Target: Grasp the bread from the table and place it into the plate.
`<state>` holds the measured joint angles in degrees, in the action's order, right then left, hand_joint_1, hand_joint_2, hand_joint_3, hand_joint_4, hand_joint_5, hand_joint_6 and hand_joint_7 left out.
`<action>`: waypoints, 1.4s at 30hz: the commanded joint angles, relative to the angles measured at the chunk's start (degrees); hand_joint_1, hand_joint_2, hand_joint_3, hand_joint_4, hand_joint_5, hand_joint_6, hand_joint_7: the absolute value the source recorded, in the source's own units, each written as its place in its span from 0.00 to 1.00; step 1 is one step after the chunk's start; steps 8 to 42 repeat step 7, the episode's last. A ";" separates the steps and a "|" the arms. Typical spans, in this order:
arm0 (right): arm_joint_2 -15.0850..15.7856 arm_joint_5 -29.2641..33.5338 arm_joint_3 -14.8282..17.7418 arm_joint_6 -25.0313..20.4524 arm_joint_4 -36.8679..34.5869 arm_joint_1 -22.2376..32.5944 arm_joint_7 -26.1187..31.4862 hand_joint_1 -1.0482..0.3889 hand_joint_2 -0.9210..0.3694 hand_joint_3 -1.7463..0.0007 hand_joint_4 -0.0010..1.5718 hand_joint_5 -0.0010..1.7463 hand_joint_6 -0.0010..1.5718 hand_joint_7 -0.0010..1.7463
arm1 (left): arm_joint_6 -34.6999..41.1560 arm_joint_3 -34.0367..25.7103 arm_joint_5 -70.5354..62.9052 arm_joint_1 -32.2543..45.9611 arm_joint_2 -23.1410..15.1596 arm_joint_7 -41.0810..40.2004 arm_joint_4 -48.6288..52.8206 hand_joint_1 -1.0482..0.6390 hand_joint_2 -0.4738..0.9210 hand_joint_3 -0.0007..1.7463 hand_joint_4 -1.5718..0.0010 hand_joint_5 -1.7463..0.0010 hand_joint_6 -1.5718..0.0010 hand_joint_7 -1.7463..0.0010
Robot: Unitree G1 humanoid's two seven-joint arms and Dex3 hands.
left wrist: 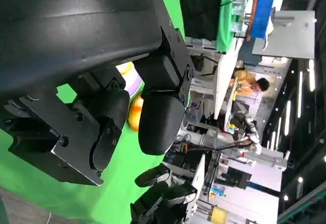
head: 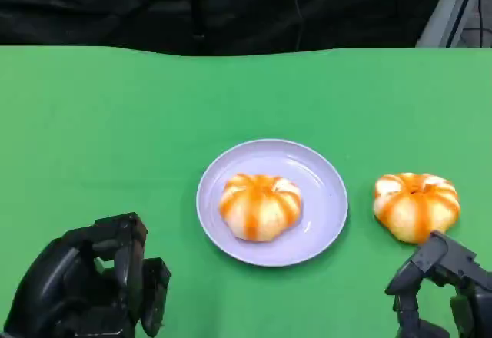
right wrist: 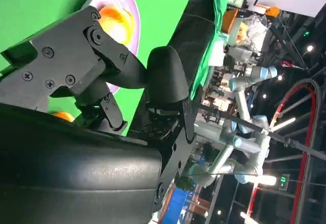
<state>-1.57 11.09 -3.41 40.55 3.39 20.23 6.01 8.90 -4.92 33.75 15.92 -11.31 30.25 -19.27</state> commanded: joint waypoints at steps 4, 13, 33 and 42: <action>0.48 -0.34 0.60 0.21 0.22 0.19 0.22 0.64 0.35 0.27 0.54 1.00 0.49 0.86 | -0.46 -0.75 -1.13 0.05 -0.26 -0.76 -0.64 0.71 0.68 1.00 0.30 0.00 0.39 0.00; 0.55 -0.47 0.80 0.64 -0.20 -0.05 0.23 0.64 0.35 0.26 0.54 1.00 0.49 0.86 | -0.92 -0.95 -1.12 -0.36 -0.26 -0.34 -0.20 0.71 0.68 1.00 0.30 0.00 0.39 0.00; 0.55 -0.47 0.80 0.64 -0.20 -0.05 0.23 0.64 0.35 0.26 0.54 1.00 0.49 0.86 | -0.92 -0.95 -1.12 -0.36 -0.26 -0.34 -0.20 0.71 0.68 1.00 0.30 0.00 0.39 0.00; 0.55 -0.47 0.80 0.64 -0.20 -0.05 0.23 0.64 0.35 0.26 0.54 1.00 0.49 0.86 | -0.92 -0.95 -1.12 -0.36 -0.26 -0.34 -0.20 0.71 0.68 1.00 0.30 0.00 0.39 0.00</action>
